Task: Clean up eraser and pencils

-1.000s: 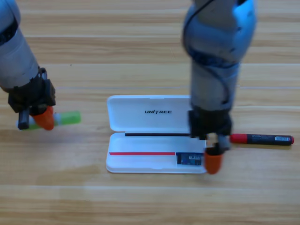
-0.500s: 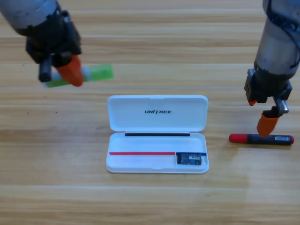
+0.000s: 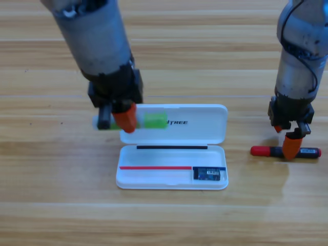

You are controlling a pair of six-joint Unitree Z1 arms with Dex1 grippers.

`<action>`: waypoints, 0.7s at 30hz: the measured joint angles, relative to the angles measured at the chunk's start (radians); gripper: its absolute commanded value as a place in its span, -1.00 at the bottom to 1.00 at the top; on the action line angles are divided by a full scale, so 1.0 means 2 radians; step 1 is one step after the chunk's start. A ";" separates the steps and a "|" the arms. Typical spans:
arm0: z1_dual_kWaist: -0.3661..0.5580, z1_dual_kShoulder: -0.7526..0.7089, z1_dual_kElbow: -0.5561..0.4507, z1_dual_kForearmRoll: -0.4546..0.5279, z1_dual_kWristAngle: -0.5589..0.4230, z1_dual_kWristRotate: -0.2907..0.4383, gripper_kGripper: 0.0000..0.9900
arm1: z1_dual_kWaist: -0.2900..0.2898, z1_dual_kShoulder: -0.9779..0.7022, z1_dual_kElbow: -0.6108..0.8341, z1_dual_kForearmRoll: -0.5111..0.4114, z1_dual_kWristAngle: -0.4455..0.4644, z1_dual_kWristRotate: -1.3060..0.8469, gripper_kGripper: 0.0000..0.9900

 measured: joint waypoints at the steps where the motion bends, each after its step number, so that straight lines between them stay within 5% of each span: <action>1: -0.003 0.003 0.000 -0.002 0.000 -0.001 -1.00 | 0.000 0.004 0.001 0.000 0.000 -0.001 0.30; 12: -0.025 0.033 0.043 -0.088 0.010 -0.002 -1.00 | -0.001 0.008 0.009 -0.001 0.001 -0.022 -0.95; 21: -0.025 0.053 0.093 -0.145 0.010 0.005 -1.00 | -0.001 0.008 0.010 -0.001 0.001 -0.024 -1.00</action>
